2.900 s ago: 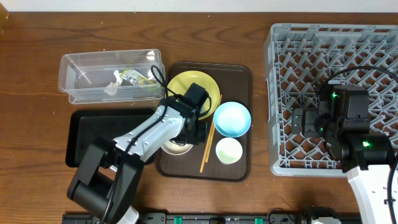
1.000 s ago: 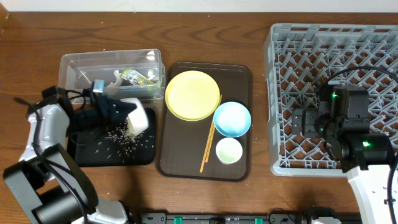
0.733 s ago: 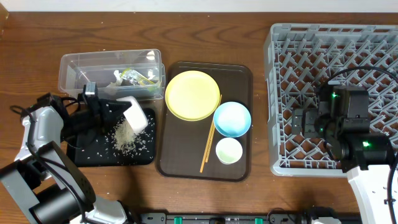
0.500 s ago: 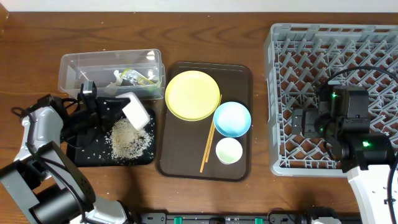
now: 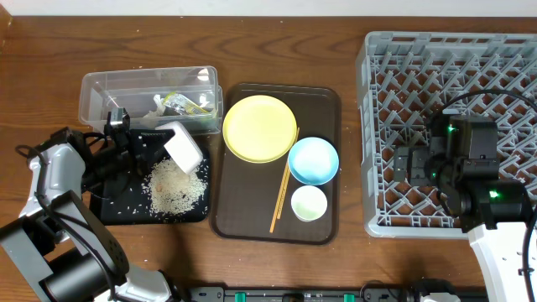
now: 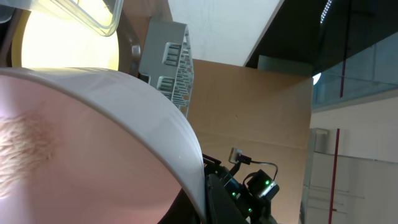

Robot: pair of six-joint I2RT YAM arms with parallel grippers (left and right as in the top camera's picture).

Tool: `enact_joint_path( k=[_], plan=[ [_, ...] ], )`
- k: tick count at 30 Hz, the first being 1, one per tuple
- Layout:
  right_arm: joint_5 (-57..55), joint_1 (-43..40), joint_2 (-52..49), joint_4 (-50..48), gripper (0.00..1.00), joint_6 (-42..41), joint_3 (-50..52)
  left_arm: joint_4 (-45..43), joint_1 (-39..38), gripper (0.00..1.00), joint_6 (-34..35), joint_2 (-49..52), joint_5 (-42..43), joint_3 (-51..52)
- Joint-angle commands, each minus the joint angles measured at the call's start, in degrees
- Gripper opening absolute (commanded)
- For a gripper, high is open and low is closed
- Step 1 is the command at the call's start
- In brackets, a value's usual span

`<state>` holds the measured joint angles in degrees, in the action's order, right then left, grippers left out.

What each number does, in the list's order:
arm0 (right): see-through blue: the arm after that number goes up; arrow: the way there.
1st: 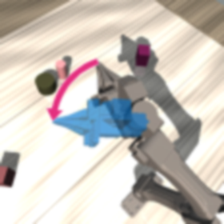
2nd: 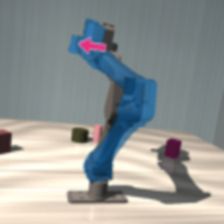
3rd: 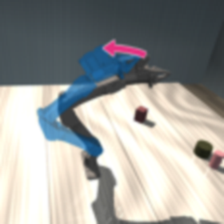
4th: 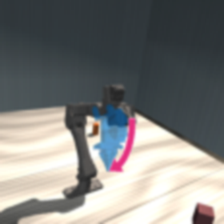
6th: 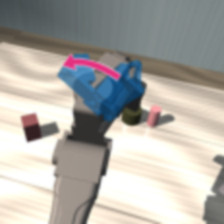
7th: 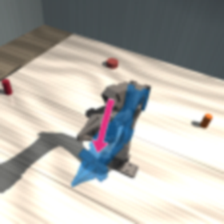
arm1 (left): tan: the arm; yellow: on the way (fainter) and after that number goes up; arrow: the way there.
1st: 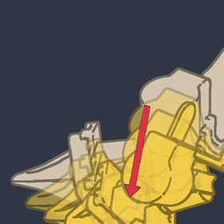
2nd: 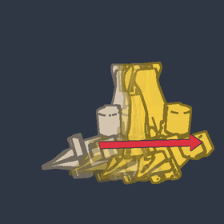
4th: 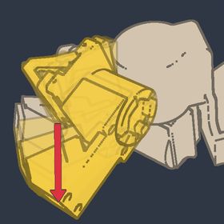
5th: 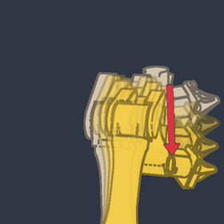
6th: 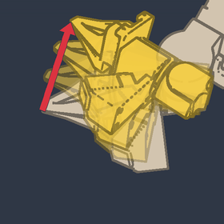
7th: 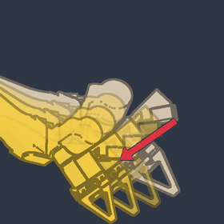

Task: Sort waste into correct bins and load items into the dishwasher rack
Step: 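Tip the white bowl over the black tray to dump the rice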

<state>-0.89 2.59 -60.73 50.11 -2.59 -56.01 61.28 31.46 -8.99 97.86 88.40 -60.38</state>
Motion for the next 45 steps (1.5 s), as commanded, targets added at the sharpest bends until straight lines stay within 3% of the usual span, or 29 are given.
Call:
enact_joint_path(
  k=[1,8,14,19,22,30,32,36,38,45],
  plan=[
    [-0.17,-0.33,0.24,0.13,0.99,-0.33,-1.20,0.20,0.42,0.06,-0.37,0.33,1.73,0.33],
    [-0.20,-0.33,0.22,0.33,0.99,-0.31,-1.20,0.22,0.42,0.06,0.52,0.33,1.73,0.33],
    [-0.17,-0.33,0.22,0.48,0.99,-0.33,-1.20,0.22,0.42,0.06,10.47,0.33,1.64,0.33],
    [-0.17,-0.33,0.22,1.01,0.99,-0.33,-1.20,0.17,0.48,0.06,14.91,0.33,1.62,0.33],
    [-0.17,-0.33,0.22,1.20,0.99,-0.33,-1.20,0.15,1.11,0.06,14.86,0.33,0.28,0.33],
    [-0.17,-0.33,0.24,1.55,0.99,-0.33,-1.20,-0.98,3.63,0.06,11.87,0.33,-13.51,0.33],
    [-0.17,-0.33,0.22,1.57,0.99,-0.33,-1.20,-1.05,3.96,0.06,11.32,0.33,-13.09,0.33],
    [-0.17,-0.33,0.24,1.57,0.99,-0.33,-1.20,-1.55,4.00,0.06,2.49,0.33,-1.92,0.33],
    [-0.15,-0.33,0.22,1.57,0.99,-0.35,-1.20,-1.77,4.00,0.06,1.66,0.33,1.11,0.33],
    [-0.17,-0.33,0.24,1.90,0.99,-0.35,-1.20,-2.14,4.00,0.06,2.16,0.33,1.01,0.33]
  ],
)
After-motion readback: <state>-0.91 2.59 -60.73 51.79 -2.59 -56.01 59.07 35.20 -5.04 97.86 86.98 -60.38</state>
